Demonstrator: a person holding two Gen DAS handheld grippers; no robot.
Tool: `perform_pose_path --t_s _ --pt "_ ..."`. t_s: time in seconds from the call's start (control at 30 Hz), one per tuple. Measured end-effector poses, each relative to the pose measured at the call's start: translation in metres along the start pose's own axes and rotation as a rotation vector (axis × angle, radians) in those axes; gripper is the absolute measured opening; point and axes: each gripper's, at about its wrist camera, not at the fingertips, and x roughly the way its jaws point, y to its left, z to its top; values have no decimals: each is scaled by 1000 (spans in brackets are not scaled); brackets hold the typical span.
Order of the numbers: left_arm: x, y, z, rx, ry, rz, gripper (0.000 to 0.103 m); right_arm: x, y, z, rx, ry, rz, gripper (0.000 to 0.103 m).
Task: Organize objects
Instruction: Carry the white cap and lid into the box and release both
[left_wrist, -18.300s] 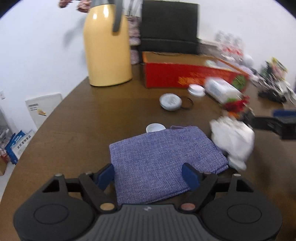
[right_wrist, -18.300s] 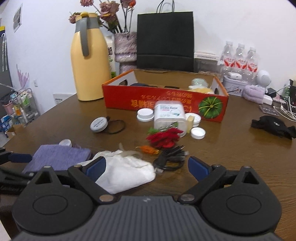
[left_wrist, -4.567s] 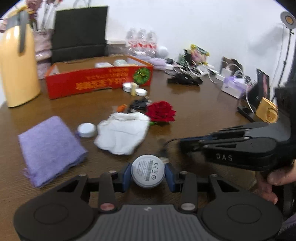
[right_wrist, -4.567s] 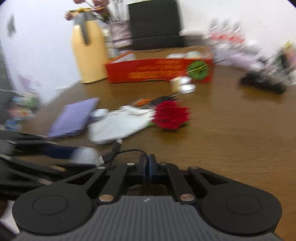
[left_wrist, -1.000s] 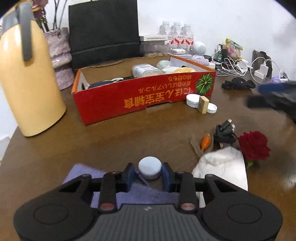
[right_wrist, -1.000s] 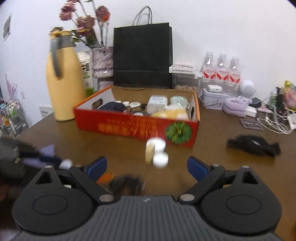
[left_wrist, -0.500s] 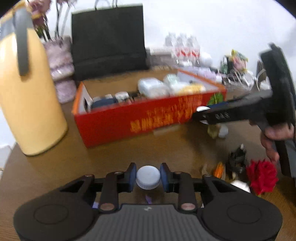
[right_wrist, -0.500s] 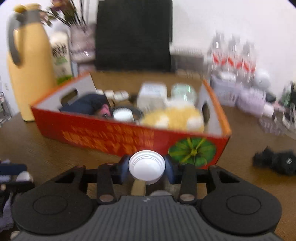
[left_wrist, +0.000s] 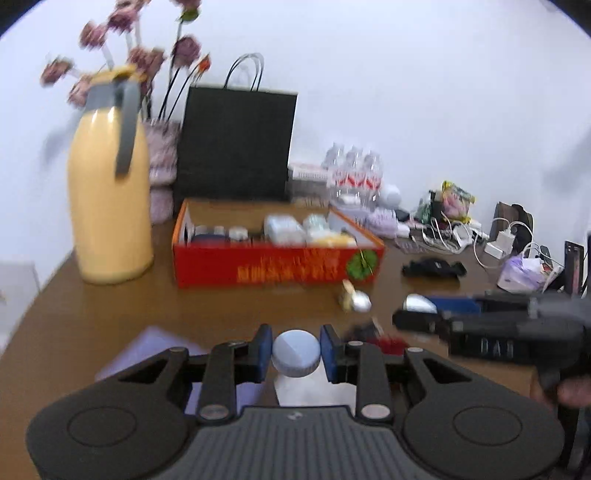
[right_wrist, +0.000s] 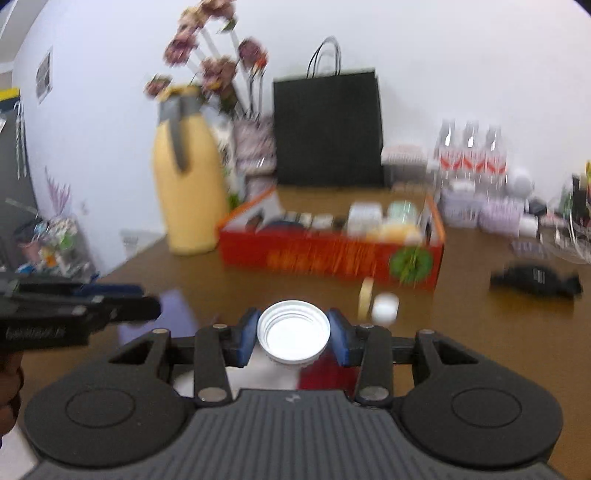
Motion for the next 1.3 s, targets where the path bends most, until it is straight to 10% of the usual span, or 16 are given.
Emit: perform_pose_path --t_s 0.6,0.9,1.07,1.3 --pt "-37 -24 -45 29 68 77 27 -66 -3 -54 48 22 -87 41" --pt "5 11 22 33 17 8 27 -40 -23 1 29 -39 -20 41" --pt "95 46 119 73 27 23 27 27 -58 90 17 -73 116 41" --pt "265 82 179 10 207 124 27 218 -106 172 96 159 28 41"
